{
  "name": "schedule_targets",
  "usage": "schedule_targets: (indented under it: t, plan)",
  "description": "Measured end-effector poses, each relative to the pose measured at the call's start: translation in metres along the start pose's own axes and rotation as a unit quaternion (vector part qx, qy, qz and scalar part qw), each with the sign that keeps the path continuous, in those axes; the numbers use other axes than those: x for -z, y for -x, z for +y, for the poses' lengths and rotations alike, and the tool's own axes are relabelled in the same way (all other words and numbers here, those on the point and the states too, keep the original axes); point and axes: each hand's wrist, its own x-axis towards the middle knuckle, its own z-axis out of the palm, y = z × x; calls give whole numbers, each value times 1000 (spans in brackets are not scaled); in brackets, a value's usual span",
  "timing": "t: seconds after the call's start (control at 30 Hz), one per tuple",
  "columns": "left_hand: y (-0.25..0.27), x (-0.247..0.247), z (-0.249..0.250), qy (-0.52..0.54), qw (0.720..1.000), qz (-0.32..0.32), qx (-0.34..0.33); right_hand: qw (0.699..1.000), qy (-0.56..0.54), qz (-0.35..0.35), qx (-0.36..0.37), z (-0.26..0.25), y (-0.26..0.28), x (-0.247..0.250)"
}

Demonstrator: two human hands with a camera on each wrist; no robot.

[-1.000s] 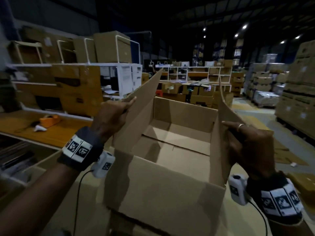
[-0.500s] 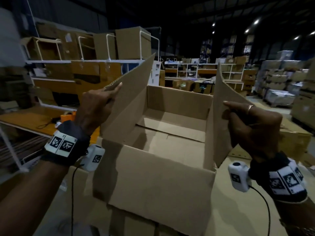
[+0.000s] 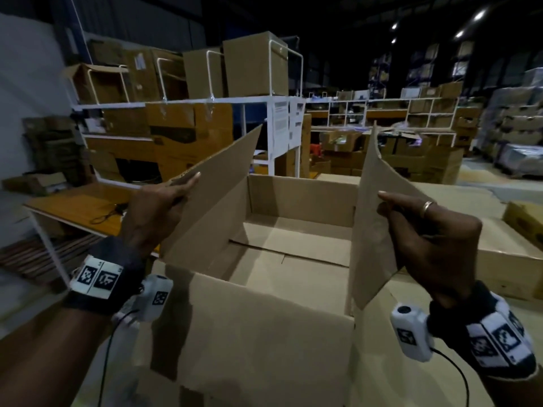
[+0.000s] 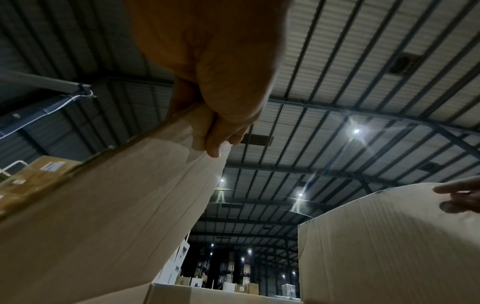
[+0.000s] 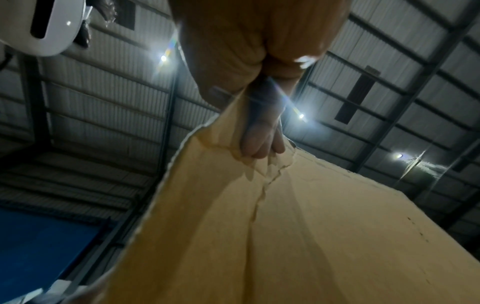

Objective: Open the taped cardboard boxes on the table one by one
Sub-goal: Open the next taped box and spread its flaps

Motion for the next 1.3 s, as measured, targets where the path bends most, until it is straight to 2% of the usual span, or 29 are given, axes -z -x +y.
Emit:
schedule_targets:
  t: [0.1,0.23,0.37,0.47,0.6,0.67,0.87,1.03,1.3]
  plan:
    - [10,-17,-20,-1,1000,-20,16,1000,13,3,-10,3,-2,-9]
    - [20,-29,-43,20,999,-13,31,999,39,-6,-12,-3,-5,-31]
    - [18,-34,-63,28,999,6,19,997,44,-56,-34,-18,-3,-58]
    - [26,-37,-77,75,997,0,11,992,61,-96,-57,-35,7,-72]
    - [46,-34,-93,143,990,-11,-1,974,162,-154,-44,-67,15,-79]
    - [54,-33,-102,156,988,-10,-12,958,216,-177,-60,-82,17,-80]
    - [61,-21,-97,185,980,-41,-54,943,246,-193,-112,-110,7,-72]
    - [64,-38,-106,195,977,-80,-32,930,275,-196,-143,-121,7,-73]
    - [92,-86,-86,176,978,-88,-66,904,270,-250,-218,-96,64,-108]
